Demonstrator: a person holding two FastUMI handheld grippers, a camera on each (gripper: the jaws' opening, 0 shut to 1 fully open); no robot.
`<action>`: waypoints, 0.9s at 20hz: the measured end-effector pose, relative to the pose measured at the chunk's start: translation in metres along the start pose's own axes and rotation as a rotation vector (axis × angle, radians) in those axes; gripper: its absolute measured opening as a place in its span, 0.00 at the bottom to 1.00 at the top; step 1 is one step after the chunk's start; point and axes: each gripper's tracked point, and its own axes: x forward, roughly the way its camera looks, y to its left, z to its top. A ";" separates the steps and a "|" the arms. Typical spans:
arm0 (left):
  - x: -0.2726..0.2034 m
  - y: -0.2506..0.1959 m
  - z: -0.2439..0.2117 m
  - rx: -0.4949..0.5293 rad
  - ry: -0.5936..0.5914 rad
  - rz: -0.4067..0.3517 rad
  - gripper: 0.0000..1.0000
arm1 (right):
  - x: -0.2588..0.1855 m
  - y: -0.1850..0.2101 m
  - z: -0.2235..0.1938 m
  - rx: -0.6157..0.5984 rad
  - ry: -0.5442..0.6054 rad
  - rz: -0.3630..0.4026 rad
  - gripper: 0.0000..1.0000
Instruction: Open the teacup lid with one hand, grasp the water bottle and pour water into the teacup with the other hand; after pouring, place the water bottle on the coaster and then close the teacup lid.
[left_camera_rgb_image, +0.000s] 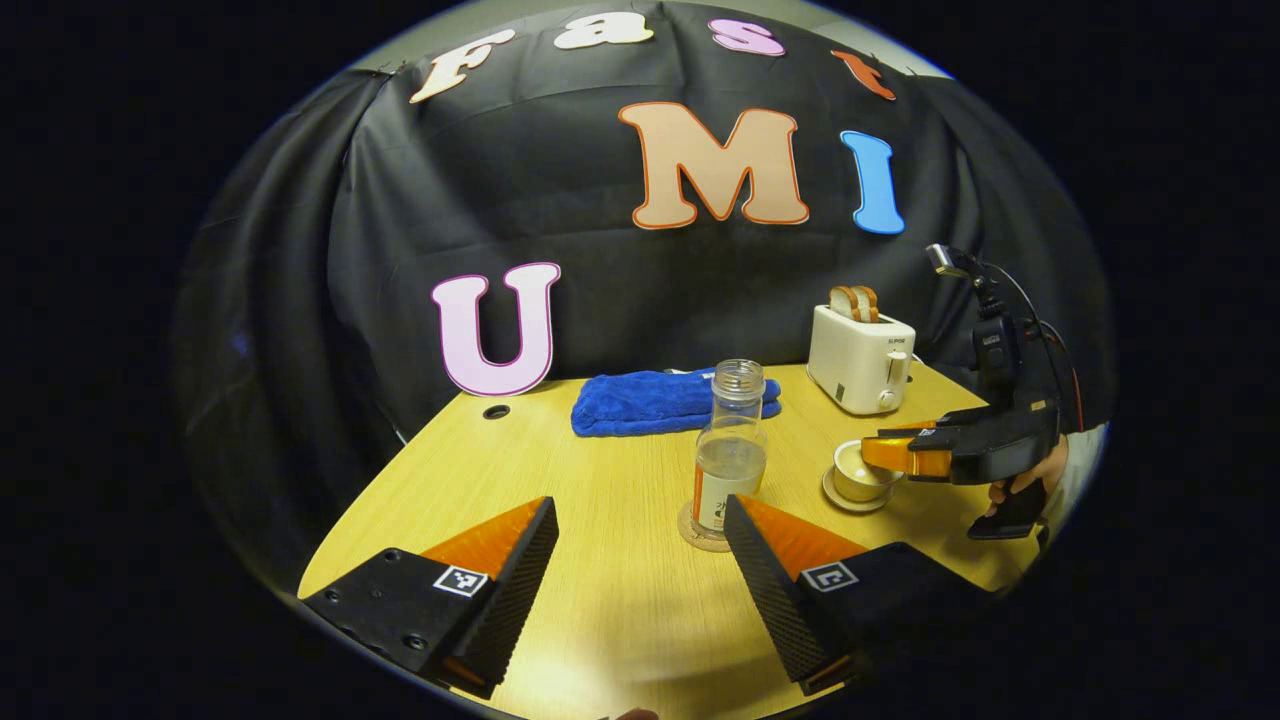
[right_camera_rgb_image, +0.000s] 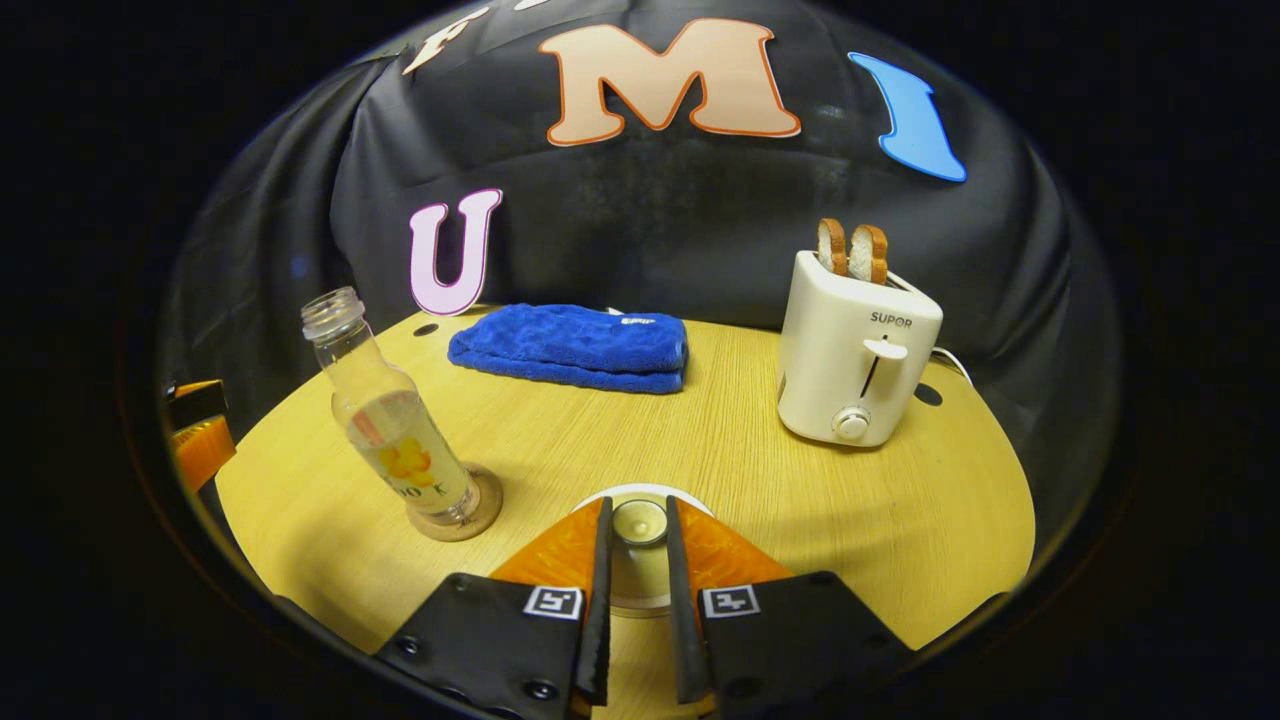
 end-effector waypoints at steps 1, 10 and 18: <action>0.000 0.001 0.001 0.001 -0.002 0.000 0.97 | -0.001 0.000 0.001 -0.007 -0.006 -0.001 0.28; 0.006 -0.013 0.034 -0.022 -0.058 -0.036 0.97 | -0.027 0.000 0.028 0.030 -0.088 0.001 0.91; 0.009 -0.008 0.087 -0.042 -0.162 -0.040 0.97 | -0.097 -0.014 0.102 0.043 -0.305 -0.067 0.92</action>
